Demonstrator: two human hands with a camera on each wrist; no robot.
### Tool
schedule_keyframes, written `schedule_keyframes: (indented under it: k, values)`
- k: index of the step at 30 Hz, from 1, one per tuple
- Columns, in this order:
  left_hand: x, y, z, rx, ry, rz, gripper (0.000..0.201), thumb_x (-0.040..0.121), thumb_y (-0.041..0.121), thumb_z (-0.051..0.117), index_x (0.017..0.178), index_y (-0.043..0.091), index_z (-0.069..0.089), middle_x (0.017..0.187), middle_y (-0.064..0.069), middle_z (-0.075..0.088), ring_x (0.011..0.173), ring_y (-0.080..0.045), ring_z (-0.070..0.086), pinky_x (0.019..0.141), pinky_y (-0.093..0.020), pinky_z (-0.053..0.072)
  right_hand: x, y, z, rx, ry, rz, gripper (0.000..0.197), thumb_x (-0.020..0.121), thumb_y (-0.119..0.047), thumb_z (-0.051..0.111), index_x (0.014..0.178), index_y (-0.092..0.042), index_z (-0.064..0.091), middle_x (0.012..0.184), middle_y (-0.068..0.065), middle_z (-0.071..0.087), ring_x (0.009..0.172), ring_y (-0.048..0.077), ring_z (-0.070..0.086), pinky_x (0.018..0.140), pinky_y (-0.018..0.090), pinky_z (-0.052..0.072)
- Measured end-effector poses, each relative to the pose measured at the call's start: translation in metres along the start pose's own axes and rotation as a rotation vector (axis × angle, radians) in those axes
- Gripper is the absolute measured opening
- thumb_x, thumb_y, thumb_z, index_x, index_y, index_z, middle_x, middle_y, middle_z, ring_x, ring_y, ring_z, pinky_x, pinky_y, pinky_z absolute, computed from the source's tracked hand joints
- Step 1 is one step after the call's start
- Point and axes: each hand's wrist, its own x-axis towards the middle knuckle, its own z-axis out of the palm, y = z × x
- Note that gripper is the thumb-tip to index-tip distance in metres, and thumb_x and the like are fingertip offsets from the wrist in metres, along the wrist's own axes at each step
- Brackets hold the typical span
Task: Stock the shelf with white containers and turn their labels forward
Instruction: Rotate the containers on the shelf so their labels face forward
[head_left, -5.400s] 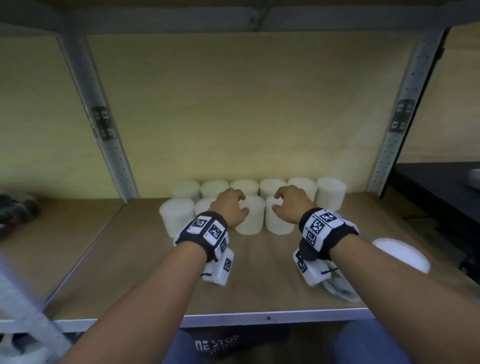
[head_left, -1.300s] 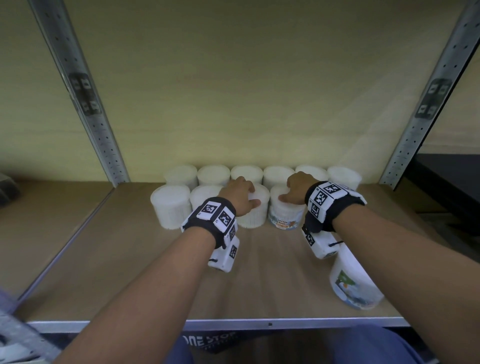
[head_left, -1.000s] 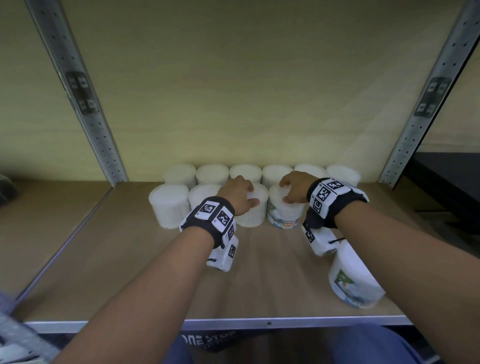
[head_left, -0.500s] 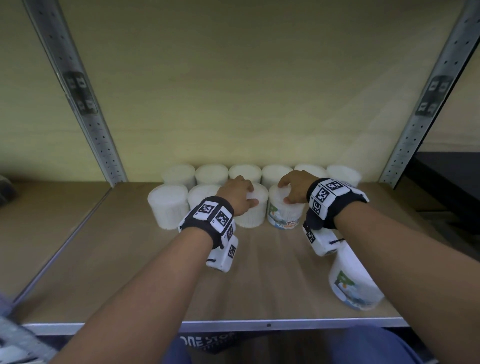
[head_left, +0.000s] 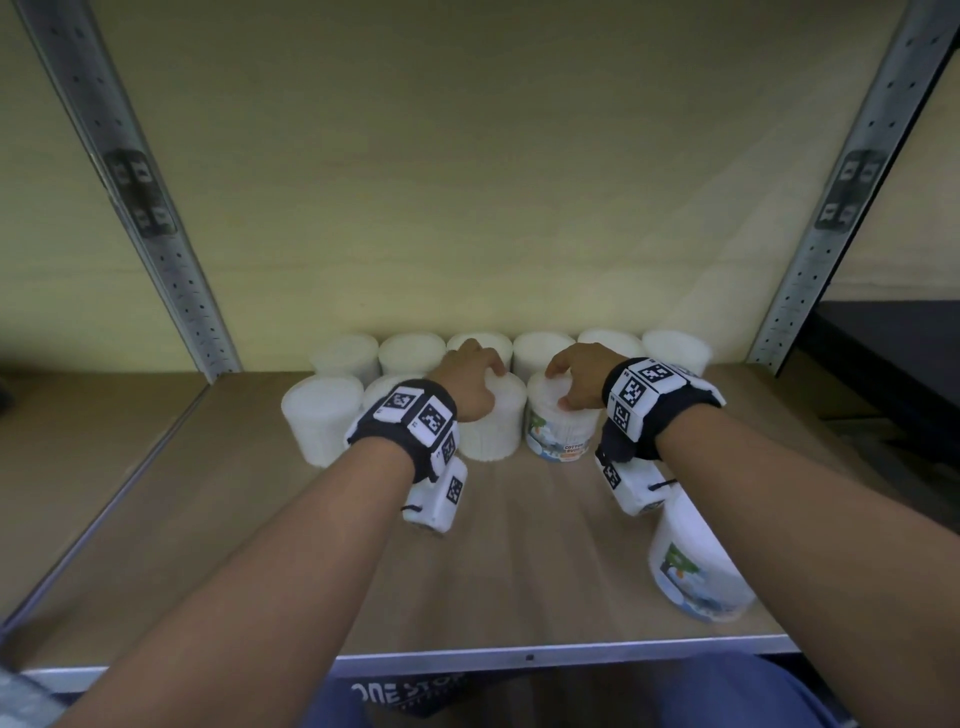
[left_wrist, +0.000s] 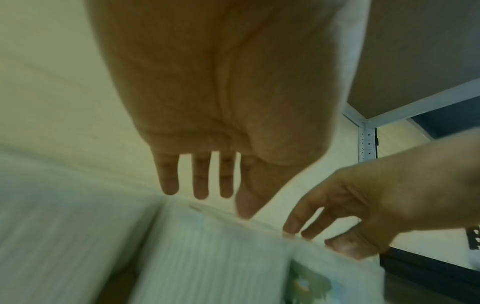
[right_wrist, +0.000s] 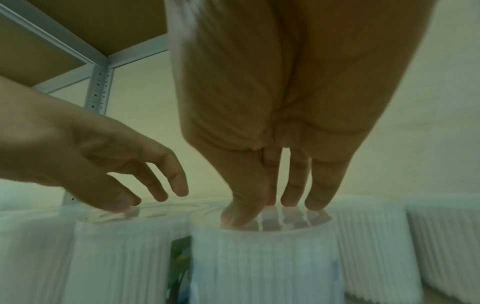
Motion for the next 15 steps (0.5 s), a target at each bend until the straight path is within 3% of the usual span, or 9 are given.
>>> schedule_keyframes:
  k: [3,5,10,15]
  values:
    - [0.003,0.002,0.017,0.079,0.135,-0.1,0.047,0.09,0.04,0.054,0.128,0.013,0.048,0.135,-0.011,0.039,0.125,-0.03,0.04,0.099,-0.042,0.041,0.0,0.0,0.001,-0.007,0.002,-0.005,0.057,0.087,-0.015,0.064,0.14,-0.014,0.045,0.144,0.007,0.046,0.129,0.024,0.048,0.104,0.03,0.04]
    - [0.005,0.003,0.024,0.148,0.173,-0.134,0.057,0.089,0.051,0.051,0.129,0.011,0.047,0.136,-0.011,0.04,0.127,-0.029,0.039,0.1,-0.043,0.038,0.001,0.0,0.0,-0.015,0.004,-0.012,0.057,0.086,-0.016,0.065,0.14,-0.014,0.046,0.144,0.007,0.047,0.129,0.024,0.048,0.104,0.03,0.04]
    - [0.008,0.005,0.026,0.16,0.171,-0.139,0.062,0.088,0.054,0.051,0.131,0.011,0.045,0.138,-0.011,0.039,0.13,-0.029,0.036,0.103,-0.044,0.035,0.002,-0.001,-0.001,-0.032,-0.002,-0.017,0.056,0.086,-0.017,0.065,0.139,-0.012,0.046,0.142,0.007,0.048,0.128,0.024,0.049,0.103,0.03,0.041]
    - [0.007,0.008,0.015,0.141,0.061,-0.114,0.057,0.091,0.044,0.053,0.137,0.013,0.042,0.141,-0.011,0.038,0.132,-0.03,0.036,0.105,-0.044,0.036,0.004,-0.001,-0.001,-0.037,-0.005,-0.02,0.057,0.086,-0.017,0.066,0.14,-0.012,0.046,0.143,0.007,0.048,0.129,0.024,0.048,0.104,0.03,0.04]
